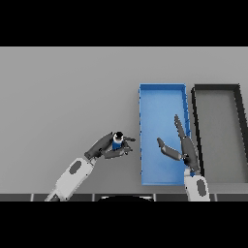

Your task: Pick up the blue pipe and place it into the blue bin.

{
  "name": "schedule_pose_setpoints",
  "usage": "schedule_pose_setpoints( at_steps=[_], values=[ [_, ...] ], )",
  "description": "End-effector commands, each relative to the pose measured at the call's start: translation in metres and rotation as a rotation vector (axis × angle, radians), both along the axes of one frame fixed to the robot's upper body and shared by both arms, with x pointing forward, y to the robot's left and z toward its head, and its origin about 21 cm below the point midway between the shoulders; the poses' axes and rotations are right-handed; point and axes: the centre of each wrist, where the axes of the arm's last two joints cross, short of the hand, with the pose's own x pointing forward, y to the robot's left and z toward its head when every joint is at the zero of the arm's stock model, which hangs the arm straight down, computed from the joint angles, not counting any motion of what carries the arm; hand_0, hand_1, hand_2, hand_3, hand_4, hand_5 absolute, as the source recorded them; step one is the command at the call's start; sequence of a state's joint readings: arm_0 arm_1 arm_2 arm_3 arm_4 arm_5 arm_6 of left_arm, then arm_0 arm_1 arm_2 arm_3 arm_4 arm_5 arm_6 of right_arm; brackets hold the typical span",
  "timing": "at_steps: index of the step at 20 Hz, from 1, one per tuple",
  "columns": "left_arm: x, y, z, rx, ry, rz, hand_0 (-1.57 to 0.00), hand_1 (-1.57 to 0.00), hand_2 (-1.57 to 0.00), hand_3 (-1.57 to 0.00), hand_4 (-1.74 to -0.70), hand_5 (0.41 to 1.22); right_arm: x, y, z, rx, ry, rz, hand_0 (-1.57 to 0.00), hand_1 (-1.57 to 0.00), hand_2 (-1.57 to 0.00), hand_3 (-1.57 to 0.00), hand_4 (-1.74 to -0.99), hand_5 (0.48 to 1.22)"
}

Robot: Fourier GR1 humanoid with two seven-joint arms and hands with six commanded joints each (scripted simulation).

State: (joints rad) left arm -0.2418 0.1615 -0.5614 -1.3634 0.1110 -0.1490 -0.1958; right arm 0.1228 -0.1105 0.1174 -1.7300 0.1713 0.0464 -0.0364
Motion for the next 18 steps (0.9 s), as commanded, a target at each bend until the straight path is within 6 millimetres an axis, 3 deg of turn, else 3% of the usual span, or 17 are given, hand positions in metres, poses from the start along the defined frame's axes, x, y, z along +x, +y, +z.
schedule_pose_setpoints(
  at_steps=[1, 9, 14, 18],
  values=[
    [0.001, -0.003, 0.006, -0.019, -0.018, 0.003, -1.48, -1.49, -1.5, -1.42, -1.71, 1.19, 0.001, -0.003, 0.002, -0.008, -0.001, -0.001, 0.0, 0.0, 0.0, 0.0, -1.187, 0.603],
    [-0.004, -0.02, 0.053, -0.07, -0.09, -0.056, -1.56, -1.56, -1.56, -1.49, -1.74, 1.216, 0.001, -0.009, 0.0, -0.022, -0.011, -0.014, 0.0, 0.0, 0.0, 0.0, -1.144, 0.601],
    [-0.008, -0.025, 0.056, -0.02, -0.081, -0.074, -1.57, -1.57, -1.57, -1.5, -1.74, 1.219, -0.001, -0.007, -0.005, -0.013, -0.004, -0.001, 0.0, 0.0, 0.0, 0.0, -1.127, 0.605],
    [-0.005, -0.024, 0.057, -0.013, -0.074, -0.068, -1.57, -1.57, -1.57, -1.49, -1.74, 1.219, -0.003, -0.008, -0.004, -0.005, -0.001, 0.002, 0.0, 0.0, 0.0, 0.0, -1.178, 0.605]
  ],
)
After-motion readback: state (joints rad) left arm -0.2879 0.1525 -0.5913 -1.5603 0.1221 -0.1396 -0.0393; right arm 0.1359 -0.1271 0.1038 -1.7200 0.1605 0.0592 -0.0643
